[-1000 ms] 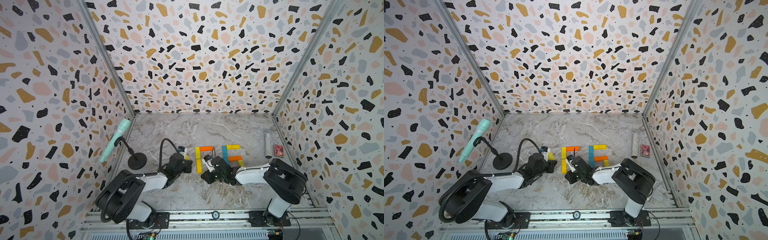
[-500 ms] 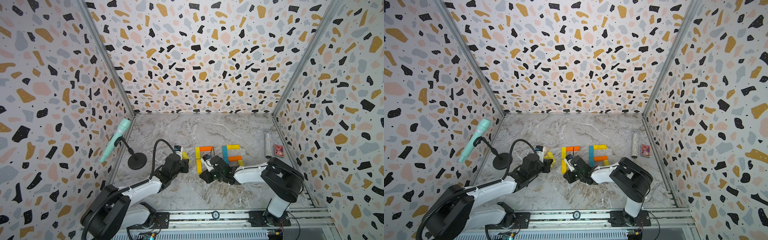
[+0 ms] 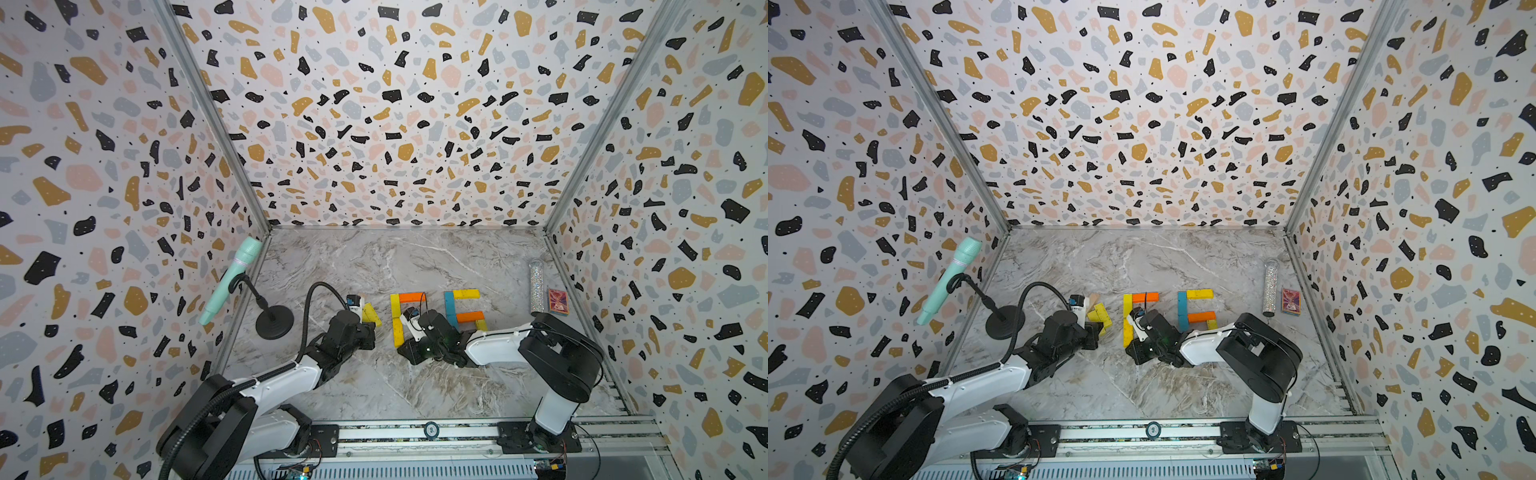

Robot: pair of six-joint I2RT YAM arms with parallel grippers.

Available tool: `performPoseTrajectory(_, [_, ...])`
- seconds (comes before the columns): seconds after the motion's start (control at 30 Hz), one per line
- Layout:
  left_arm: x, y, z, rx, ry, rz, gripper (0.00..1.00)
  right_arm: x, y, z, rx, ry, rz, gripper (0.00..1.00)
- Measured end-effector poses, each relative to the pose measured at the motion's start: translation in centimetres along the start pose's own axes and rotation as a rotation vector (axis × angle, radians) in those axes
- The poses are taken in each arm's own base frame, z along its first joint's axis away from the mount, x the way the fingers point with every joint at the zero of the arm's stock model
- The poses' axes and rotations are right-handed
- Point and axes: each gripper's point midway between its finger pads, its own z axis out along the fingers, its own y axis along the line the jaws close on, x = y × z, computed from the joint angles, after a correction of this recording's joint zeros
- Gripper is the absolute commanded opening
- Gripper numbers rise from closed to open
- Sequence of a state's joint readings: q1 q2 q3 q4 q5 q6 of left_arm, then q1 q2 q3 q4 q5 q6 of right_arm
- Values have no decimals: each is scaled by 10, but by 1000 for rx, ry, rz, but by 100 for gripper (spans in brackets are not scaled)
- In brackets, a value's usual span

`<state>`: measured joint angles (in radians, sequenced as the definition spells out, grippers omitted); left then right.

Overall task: Assemble the number 6 with building blocks
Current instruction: Assemble the building block at the center of the board.

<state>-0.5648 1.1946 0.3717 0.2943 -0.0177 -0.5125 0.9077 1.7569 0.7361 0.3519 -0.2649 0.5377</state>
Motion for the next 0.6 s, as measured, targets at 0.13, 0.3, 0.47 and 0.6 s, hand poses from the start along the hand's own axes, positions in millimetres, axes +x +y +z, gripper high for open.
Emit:
performPoseTrajectory(0.13, [-2,0,-3,-4,-7,0,0,0,0,0,-1,1,1,19])
performPoseTrajectory(0.3, [-2,2,-4,-11,-7,0,0,-1,-1,0,-2,1,2,19])
performPoseTrajectory(0.47, [-1,2,-5,-15,-3,0,0,-2,-1,1,-1,-1,3,19])
performPoseTrajectory(0.6, [-3,2,-7,-15,-9,1,0,-3,-1,2,-4,-9,2,19])
